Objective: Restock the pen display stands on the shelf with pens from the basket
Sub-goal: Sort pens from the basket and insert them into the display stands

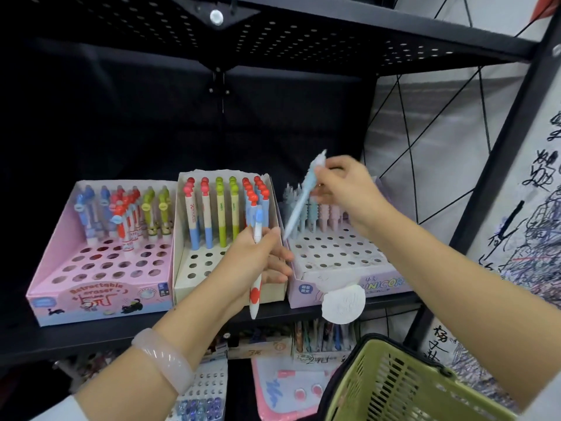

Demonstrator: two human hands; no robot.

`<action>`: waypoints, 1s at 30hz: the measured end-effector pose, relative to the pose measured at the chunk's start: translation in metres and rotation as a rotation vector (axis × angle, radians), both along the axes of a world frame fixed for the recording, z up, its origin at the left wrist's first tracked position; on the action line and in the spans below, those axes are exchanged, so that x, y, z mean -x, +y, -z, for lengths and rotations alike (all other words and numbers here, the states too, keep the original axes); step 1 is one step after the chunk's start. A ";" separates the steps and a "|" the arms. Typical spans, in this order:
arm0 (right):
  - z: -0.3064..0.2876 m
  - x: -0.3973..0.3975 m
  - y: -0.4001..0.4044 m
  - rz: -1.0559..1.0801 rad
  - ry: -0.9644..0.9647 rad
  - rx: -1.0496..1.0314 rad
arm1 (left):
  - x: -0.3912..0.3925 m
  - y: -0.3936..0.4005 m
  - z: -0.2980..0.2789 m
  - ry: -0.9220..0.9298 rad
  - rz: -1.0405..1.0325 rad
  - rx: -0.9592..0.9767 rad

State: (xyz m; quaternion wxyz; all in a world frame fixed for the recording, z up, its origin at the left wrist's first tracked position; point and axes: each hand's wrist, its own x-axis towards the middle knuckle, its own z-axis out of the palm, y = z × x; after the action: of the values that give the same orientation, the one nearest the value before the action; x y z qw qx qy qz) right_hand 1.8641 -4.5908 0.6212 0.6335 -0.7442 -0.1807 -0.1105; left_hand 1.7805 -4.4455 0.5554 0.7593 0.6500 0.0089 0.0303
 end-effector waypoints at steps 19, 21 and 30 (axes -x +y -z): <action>0.045 -0.048 0.005 0.300 -0.196 0.498 | 0.015 0.032 0.003 0.070 -0.108 0.119; 0.047 -0.053 0.002 0.257 -0.126 0.578 | 0.017 0.033 0.003 0.043 -0.106 0.080; 0.057 -0.031 0.005 0.414 -0.247 0.601 | 0.027 0.044 -0.004 0.057 -0.021 0.275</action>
State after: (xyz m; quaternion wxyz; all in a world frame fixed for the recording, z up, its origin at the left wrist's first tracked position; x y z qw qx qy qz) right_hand 1.8950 -4.5861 0.5638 0.3248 -0.8986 -0.1257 -0.2668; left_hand 1.7539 -4.4019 0.5596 0.8404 0.5401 0.0415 0.0183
